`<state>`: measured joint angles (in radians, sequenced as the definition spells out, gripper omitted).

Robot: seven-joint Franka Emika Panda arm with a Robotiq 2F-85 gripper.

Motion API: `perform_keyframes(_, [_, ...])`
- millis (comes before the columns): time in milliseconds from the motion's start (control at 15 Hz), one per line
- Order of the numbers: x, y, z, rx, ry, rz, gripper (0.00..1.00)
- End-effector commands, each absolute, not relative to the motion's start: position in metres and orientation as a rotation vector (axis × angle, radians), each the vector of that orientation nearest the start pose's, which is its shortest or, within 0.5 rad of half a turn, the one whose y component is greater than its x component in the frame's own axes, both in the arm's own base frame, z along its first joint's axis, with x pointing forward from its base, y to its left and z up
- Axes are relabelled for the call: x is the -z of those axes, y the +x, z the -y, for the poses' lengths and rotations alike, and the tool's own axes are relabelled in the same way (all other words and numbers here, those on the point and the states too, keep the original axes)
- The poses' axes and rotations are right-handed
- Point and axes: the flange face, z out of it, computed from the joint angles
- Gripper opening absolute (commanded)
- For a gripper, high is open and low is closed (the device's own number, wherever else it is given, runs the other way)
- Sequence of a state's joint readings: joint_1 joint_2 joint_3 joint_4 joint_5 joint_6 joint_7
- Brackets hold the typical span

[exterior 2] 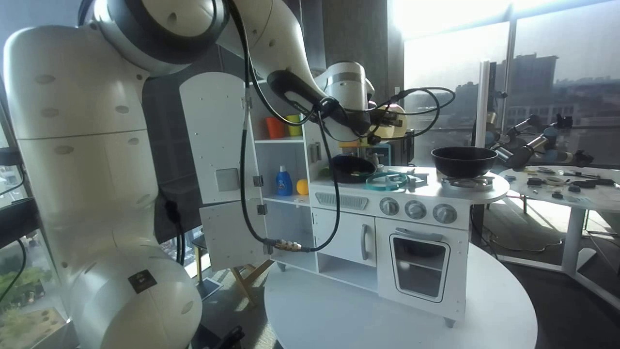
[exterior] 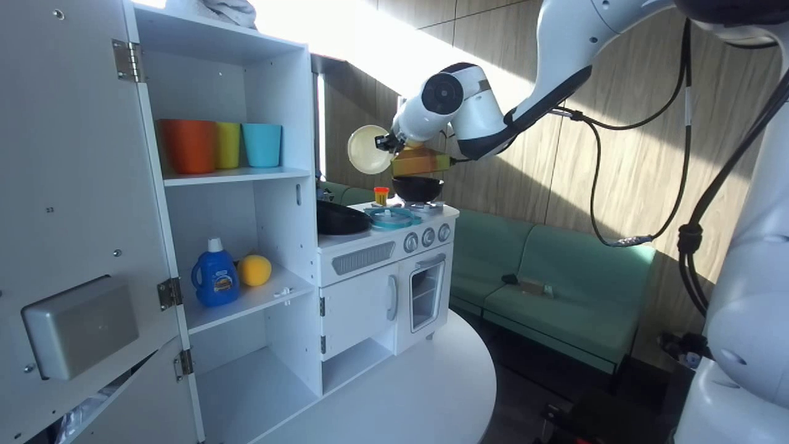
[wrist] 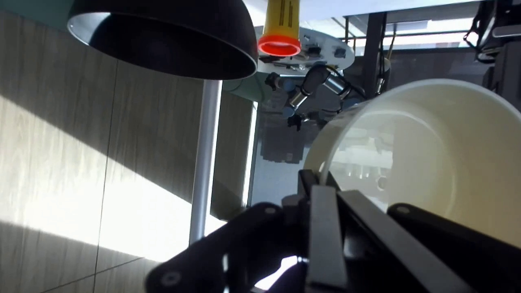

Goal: Pour the contents of white bowl into the black bowl

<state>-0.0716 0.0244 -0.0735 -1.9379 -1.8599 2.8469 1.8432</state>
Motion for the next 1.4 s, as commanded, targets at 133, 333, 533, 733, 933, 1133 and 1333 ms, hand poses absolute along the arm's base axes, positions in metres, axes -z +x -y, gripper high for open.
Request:
perform_keyframes(133, [-0.487,0.580,0.070,1.649,-2.819,-0.607,0.06])
perform_keyframes(333, [-0.448,0.580,0.064,1.423,-2.935,-0.722,0.06])
perform_keyframes(533, [-0.483,0.591,0.047,1.344,-2.956,-0.797,0.06])
perform_keyframes(733, [-0.547,0.600,0.037,1.255,-2.972,-0.841,0.05])
perform_keyframes(933, [-0.607,0.607,0.041,1.095,-3.000,-0.892,0.06])
perform_keyframes(1133, [-0.645,0.611,0.056,0.953,-3.026,-0.958,0.05])
perform_keyframes(1333, [-0.659,0.616,0.068,0.787,-3.038,-0.989,0.05])
